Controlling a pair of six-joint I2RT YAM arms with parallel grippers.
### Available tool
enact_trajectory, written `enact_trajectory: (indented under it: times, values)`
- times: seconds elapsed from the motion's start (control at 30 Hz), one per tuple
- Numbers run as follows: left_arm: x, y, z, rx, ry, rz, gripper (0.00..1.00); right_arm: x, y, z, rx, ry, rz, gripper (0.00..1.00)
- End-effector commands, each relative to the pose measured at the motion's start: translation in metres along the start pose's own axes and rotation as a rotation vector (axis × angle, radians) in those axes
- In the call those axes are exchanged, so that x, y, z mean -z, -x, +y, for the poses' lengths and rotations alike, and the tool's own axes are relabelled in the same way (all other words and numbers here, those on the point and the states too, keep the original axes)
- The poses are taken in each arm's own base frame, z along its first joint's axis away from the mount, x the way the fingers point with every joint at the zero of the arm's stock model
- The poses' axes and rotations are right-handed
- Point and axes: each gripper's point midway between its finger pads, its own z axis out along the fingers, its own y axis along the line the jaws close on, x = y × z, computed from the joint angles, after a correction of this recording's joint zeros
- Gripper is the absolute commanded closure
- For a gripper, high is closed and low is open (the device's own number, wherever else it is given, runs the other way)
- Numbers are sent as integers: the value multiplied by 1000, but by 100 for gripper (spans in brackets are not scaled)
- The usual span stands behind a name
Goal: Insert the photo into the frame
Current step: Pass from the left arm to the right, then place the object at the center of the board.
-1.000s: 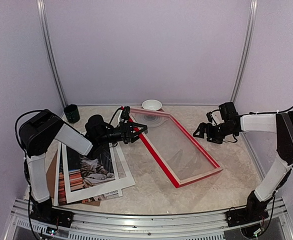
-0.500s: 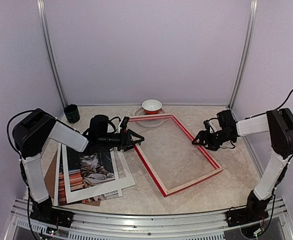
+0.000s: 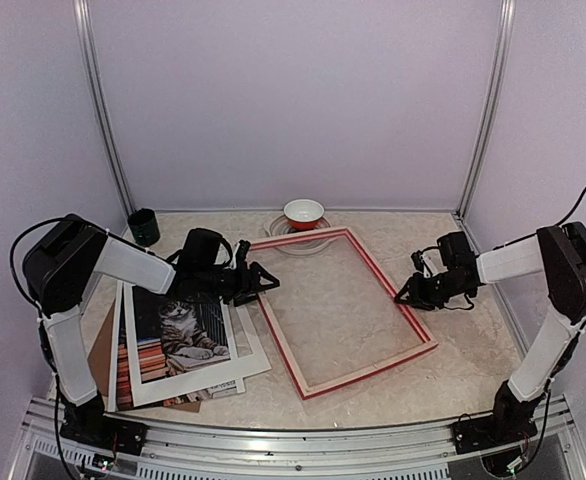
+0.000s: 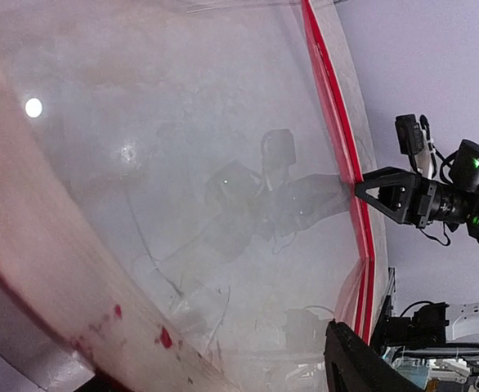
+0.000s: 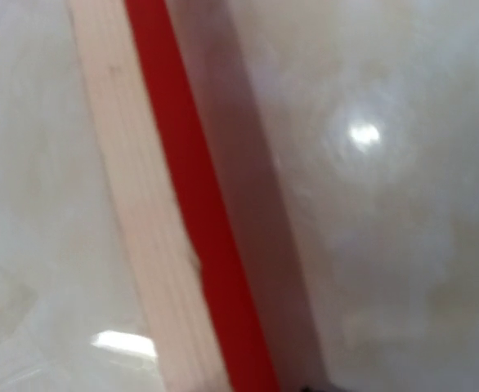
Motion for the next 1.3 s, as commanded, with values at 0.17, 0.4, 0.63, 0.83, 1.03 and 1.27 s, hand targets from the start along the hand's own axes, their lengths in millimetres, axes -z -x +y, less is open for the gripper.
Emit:
enact_trajectory:
  times: [0.17,0.4,0.63,0.83,1.03,1.27]
  values:
    - [1,14,15,-5,163,-52,30,27,0,-2,-23,-48,-97,79]
    - [25,42,2,-30,245,-172,27,42,4,3,-6,-58,-146,89]
    - [39,80,-24,-114,287,-256,26,52,2,12,64,-31,-171,89]
    - [26,101,-29,-141,275,-254,26,54,-4,26,128,32,-166,95]
    - [13,113,-24,-180,318,-225,26,56,-11,29,170,35,-162,95]
    - [4,115,-19,-209,336,-207,26,43,-26,32,195,32,-105,93]
